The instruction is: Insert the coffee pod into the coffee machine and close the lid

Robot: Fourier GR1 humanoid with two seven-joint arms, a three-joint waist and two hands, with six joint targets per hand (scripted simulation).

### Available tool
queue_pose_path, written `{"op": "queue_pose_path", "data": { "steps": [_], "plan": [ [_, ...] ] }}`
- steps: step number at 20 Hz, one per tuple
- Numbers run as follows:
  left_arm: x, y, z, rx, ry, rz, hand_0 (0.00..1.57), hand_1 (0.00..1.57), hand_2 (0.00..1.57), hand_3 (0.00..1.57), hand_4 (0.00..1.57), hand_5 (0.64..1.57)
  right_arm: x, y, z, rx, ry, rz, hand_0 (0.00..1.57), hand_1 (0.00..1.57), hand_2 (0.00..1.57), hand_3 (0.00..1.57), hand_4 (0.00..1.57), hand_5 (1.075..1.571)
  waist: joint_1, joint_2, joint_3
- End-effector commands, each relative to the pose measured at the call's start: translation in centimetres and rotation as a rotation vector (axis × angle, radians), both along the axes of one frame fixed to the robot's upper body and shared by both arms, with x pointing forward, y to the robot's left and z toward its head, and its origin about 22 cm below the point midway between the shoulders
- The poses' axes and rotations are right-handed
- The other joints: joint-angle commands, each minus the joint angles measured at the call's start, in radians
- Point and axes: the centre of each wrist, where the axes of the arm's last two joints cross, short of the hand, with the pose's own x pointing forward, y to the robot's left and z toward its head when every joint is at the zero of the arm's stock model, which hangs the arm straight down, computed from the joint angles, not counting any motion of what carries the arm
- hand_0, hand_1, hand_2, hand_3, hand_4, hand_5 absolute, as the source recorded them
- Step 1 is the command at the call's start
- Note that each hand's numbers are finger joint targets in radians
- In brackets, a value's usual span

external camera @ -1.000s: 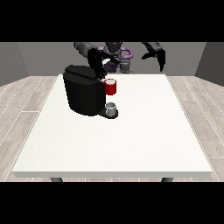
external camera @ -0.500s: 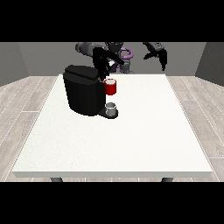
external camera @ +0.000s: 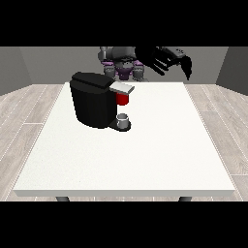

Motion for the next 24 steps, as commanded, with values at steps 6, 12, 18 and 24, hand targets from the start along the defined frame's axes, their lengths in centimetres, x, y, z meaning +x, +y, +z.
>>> {"op": "queue_pose_path", "data": {
  "steps": [6,12,18,24],
  "plan": [
    [0.8,0.3,2.6,-0.013,-0.073,-0.021,0.0,0.0,0.0,0.0,0.2,1.571,1.2,4.1,2.0,0.028,-0.178,0.118,0.0,0.0,0.0,0.0,0.0,1.571,0.033,0.108,-0.0123],
    [0.0,1.5,1.7,-0.022,-0.02,-0.016,0.0,0.0,0.0,0.0,0.3,1.571,2.6,4.1,1.2,0.016,-0.146,0.17,0.0,0.0,0.0,0.0,0.0,1.571,0.013,0.058,-0.0123],
    [-0.6,2.2,-0.5,-0.04,-0.008,0.03,0.0,0.0,0.0,0.0,0.33,1.571,2.3,7.7,-0.9,0.026,-0.208,0.323,0.0,0.0,0.0,0.0,0.0,1.571,-0.069,0.038,-0.0123],
    [-2.3,4.5,-3.6,-0.058,0.095,0.123,0.0,0.0,0.0,0.0,0.27,1.571,0.9,11.0,-8.8,0.074,-0.145,0.458,0.0,0.0,0.0,0.0,0.26,1.571,-0.18,-0.088,-0.0122]
  ]
}}
